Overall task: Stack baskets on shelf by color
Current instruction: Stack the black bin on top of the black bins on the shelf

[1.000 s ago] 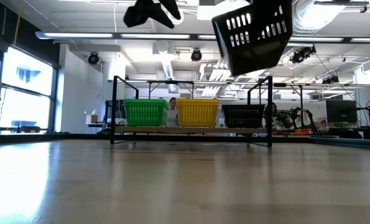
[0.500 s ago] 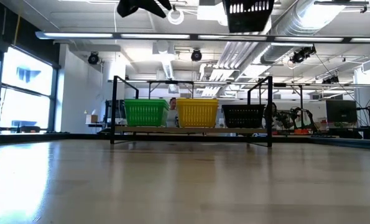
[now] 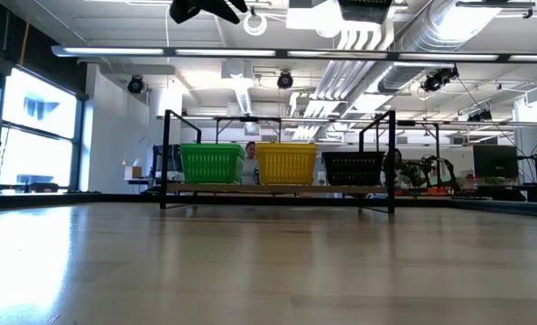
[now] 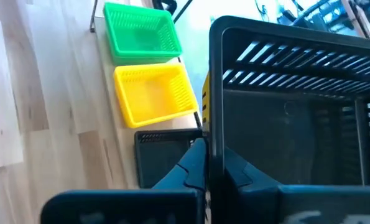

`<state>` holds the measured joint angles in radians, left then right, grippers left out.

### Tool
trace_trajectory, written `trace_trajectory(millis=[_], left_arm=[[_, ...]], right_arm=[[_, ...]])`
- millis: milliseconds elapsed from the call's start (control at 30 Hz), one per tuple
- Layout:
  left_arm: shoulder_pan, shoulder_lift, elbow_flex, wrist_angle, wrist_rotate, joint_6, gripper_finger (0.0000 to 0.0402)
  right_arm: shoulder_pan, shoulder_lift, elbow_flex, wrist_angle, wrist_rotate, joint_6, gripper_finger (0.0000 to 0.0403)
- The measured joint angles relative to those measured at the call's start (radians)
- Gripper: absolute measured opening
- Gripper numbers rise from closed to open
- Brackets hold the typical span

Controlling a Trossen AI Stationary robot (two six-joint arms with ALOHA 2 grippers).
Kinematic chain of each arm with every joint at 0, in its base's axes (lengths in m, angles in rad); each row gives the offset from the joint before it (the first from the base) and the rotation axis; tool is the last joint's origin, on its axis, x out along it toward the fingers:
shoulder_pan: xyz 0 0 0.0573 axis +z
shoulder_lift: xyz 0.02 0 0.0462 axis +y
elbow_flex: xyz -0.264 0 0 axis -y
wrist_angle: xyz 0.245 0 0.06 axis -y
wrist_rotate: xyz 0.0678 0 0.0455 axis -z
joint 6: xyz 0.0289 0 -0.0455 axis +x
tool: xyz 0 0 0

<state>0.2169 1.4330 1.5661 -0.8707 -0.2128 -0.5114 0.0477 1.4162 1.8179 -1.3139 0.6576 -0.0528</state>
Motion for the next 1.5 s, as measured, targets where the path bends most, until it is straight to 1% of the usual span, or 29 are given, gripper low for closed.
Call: trace_trajectory(millis=[67,133,267,367,467,600,767,1033,1300,1500], left_arm=[[0.0,0.0,0.0,0.0,-0.001,-0.003,0.0103],[0.0,0.0,0.0,0.0,-0.001,-0.005,0.0103],[0.0,0.0,0.0,0.0,-0.002,-0.005,0.0103],[0.0,0.0,0.0,0.0,-0.002,-0.006,0.0103],[0.0,0.0,0.0,0.0,-0.003,-0.011,0.0103],[0.0,0.0,0.0,0.0,-0.004,-0.012,0.0103],[0.0,0.0,0.0,0.0,-0.004,-0.018,0.0103],[0.0,0.0,0.0,0.0,-0.004,-0.025,0.0103],[0.008,0.001,0.0,0.0,-0.004,-0.009,0.0103],[0.014,0.001,0.0,-0.001,-0.001,-0.008,0.0103]], right_arm=[[-0.034,0.001,0.0,0.025,-0.044,-0.053,0.0],[-0.067,-0.003,-0.027,0.089,-0.089,-0.107,0.0],[-0.139,-0.053,-0.183,0.256,-0.216,-0.199,0.0],[-0.191,-0.096,-0.303,0.348,-0.286,-0.26,0.0],[-0.238,-0.117,-0.398,0.438,-0.373,-0.284,0.0],[-0.283,-0.122,-0.485,0.492,-0.409,-0.319,0.0],[-0.331,-0.122,-0.565,0.56,-0.494,-0.32,0.0],[-0.379,-0.104,-0.648,0.642,-0.537,-0.277,0.0],[-0.39,0.0,-0.655,0.645,-0.53,-0.259,0.0],[-0.402,0.048,-0.656,0.638,-0.512,-0.233,0.0]])
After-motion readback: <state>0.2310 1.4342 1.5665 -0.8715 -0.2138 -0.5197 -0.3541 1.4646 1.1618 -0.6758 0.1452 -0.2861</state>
